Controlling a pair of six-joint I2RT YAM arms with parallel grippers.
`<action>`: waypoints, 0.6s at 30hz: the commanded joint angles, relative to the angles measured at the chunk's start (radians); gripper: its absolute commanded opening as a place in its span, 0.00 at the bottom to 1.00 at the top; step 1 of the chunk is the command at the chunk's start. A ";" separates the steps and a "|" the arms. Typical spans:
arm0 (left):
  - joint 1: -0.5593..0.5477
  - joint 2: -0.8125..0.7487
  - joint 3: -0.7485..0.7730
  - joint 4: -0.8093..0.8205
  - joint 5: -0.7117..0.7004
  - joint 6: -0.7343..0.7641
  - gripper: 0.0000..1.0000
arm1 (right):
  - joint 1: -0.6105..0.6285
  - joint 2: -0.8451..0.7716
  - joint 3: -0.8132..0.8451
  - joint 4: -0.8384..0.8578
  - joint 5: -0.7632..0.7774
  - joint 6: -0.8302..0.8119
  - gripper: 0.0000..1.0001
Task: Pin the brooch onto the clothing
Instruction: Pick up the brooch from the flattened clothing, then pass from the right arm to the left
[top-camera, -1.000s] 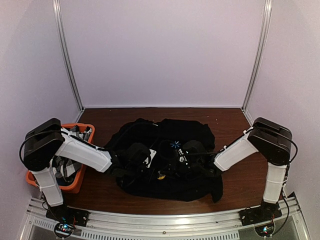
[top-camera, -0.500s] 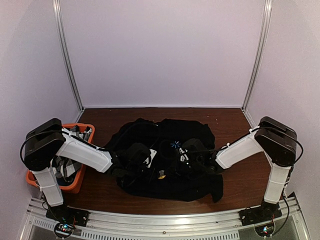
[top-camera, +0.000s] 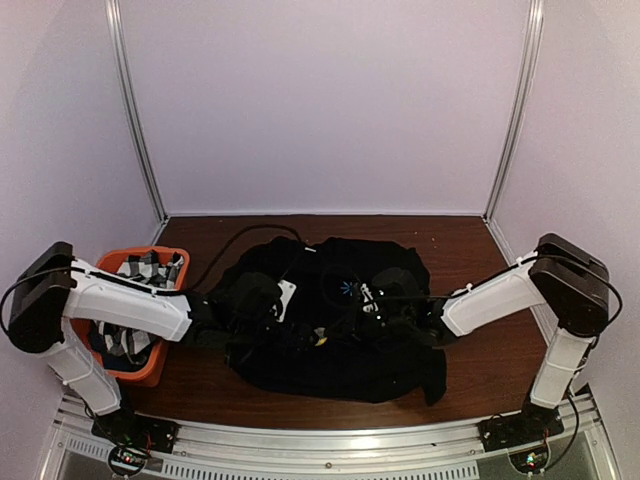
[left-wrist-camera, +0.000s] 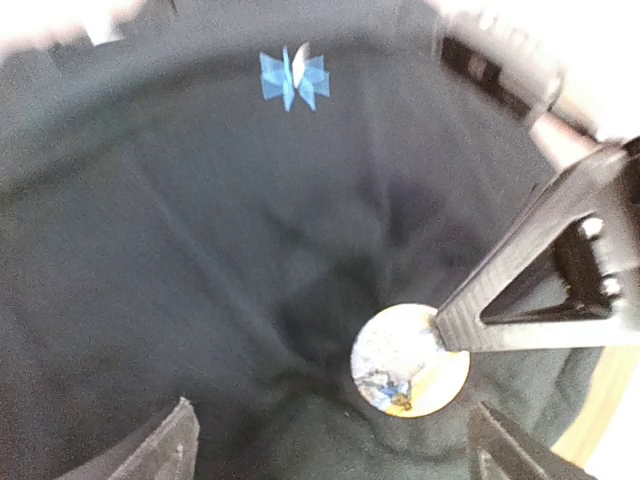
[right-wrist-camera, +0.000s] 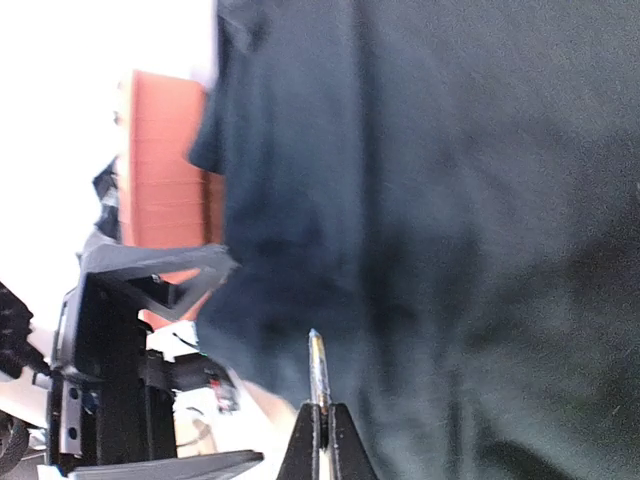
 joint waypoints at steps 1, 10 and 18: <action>-0.004 -0.135 -0.015 -0.009 -0.157 0.138 0.96 | 0.006 -0.096 -0.008 -0.012 0.046 0.073 0.00; -0.129 -0.118 0.044 -0.039 -0.341 0.403 0.75 | 0.005 -0.197 -0.046 0.011 0.105 0.203 0.00; -0.235 -0.082 0.019 0.078 -0.557 0.503 0.75 | 0.011 -0.202 -0.053 0.016 0.102 0.221 0.00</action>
